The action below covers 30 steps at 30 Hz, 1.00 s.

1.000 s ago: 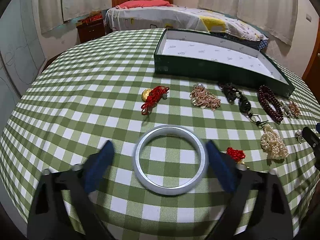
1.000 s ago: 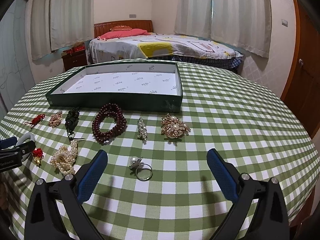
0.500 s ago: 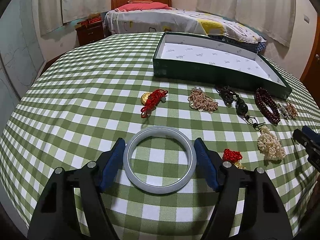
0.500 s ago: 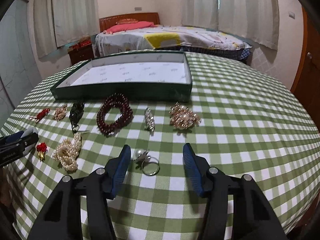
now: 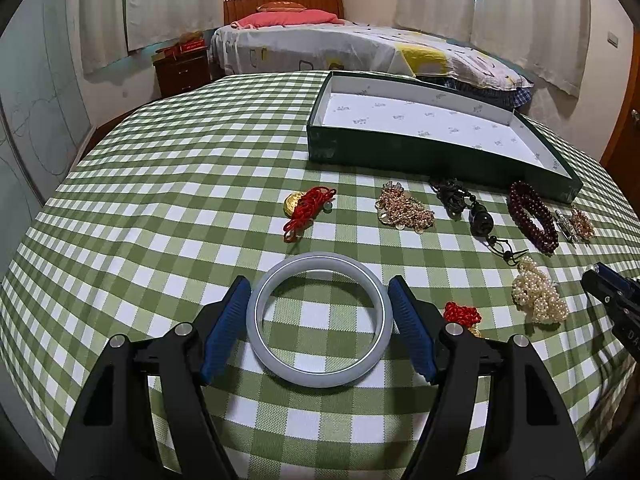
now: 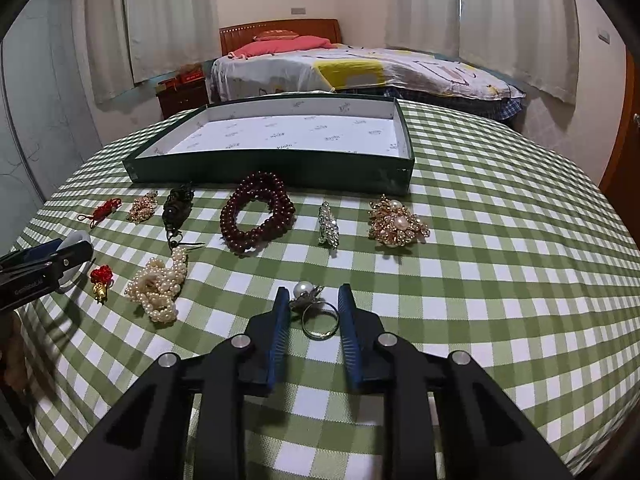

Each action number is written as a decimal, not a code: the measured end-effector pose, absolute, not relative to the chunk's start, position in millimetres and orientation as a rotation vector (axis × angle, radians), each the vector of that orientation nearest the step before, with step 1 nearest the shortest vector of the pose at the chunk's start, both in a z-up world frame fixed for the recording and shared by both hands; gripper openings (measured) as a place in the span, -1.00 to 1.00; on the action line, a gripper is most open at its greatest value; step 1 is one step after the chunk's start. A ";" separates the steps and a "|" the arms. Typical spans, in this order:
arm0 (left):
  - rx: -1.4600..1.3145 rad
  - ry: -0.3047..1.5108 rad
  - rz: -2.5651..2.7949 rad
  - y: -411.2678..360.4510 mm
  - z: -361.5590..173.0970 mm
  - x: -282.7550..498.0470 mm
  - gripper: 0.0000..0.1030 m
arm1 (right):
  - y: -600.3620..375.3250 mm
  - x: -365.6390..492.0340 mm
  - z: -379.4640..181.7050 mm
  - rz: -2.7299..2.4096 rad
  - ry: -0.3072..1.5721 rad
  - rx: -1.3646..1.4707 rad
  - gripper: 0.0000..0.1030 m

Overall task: Organize jewelry
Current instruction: 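Close the left tool on the white bangle while the right tool grasps the silver ring, then carry the bangle into the green box with the left tool while the right tool drops the ring there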

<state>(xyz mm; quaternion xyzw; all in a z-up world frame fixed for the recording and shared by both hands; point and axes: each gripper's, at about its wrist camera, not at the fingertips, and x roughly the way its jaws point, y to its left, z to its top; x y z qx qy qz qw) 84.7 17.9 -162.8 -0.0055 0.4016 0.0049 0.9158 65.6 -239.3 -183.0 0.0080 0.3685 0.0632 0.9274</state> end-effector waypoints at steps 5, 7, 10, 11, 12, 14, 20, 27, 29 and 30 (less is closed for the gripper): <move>-0.003 0.810 0.010 16.7 -158.2 84.0 0.34 | -241.0 64.4 -177.8 0.127 0.739 0.026 -0.50; -0.002 0.802 0.008 15.9 -154.8 84.4 0.34 | -241.0 64.0 -174.2 0.128 0.730 0.030 -0.50; 0.001 0.790 -0.001 13.1 -146.7 85.9 0.34 | -240.3 65.1 -165.8 0.131 0.711 0.032 -0.50; 0.002 0.784 -0.003 11.9 -143.0 86.8 0.34 | -240.8 66.8 -161.7 0.132 0.703 0.035 -0.50; 0.002 0.775 -0.007 10.4 -138.3 88.0 0.34 | -241.7 68.3 -158.0 0.133 0.696 0.038 -0.50; 0.005 0.756 -0.017 6.7 -128.8 92.2 0.34 | -243.3 72.7 -148.6 0.131 0.673 0.040 -0.50; 0.009 0.703 -0.055 -10.0 -100.6 124.2 0.34 | -249.5 100.8 -123.5 0.127 0.617 0.056 -0.50; 0.028 0.644 -0.086 -33.1 -84.3 186.7 0.34 | -253.6 155.0 -110.2 0.134 0.598 0.079 -0.50; 0.021 0.665 -0.095 -39.3 -90.1 212.0 0.34 | -253.0 171.8 -115.2 0.129 0.617 0.072 -0.50; 0.020 0.678 -0.097 -41.7 -94.4 221.9 0.34 | -253.2 178.3 -118.4 0.127 0.629 0.070 -0.50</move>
